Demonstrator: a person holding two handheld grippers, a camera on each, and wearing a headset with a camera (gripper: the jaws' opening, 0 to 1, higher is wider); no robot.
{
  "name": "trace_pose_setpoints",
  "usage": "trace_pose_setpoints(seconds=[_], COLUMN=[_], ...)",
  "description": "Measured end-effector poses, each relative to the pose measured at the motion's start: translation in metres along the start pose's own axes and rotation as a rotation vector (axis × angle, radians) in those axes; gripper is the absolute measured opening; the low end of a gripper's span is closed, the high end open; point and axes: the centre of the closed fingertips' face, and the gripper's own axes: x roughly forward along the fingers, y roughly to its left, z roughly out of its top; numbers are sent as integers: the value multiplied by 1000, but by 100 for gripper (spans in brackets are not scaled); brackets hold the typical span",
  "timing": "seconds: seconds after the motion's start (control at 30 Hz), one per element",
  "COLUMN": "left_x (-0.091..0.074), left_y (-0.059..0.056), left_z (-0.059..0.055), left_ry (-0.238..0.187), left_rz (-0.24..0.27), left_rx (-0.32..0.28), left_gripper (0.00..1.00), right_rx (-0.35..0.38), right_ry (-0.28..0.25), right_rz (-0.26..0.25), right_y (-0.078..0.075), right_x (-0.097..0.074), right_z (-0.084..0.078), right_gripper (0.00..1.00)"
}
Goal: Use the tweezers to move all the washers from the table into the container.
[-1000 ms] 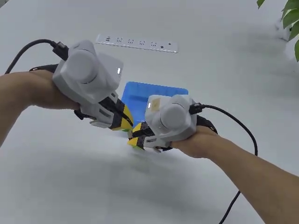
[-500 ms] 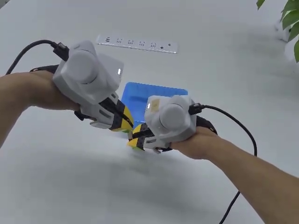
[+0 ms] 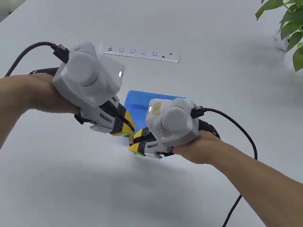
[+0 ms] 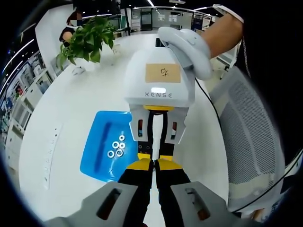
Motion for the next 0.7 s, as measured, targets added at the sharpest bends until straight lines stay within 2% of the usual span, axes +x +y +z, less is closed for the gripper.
trace_pose_setpoints(seconds=[0.27, 0.7], left_x=[-13, -32], left_y=[0, 8], left_z=[9, 30], left_ry=[-2, -14], left_rz=[20, 48], left_rx=[13, 43], left_gripper=[6, 6], right_rx=[-18, -27], right_ry=[-1, -12], right_rz=[-15, -38], right_y=[-1, -12], right_x=[-10, -30], right_z=[13, 31], right_gripper=[9, 9])
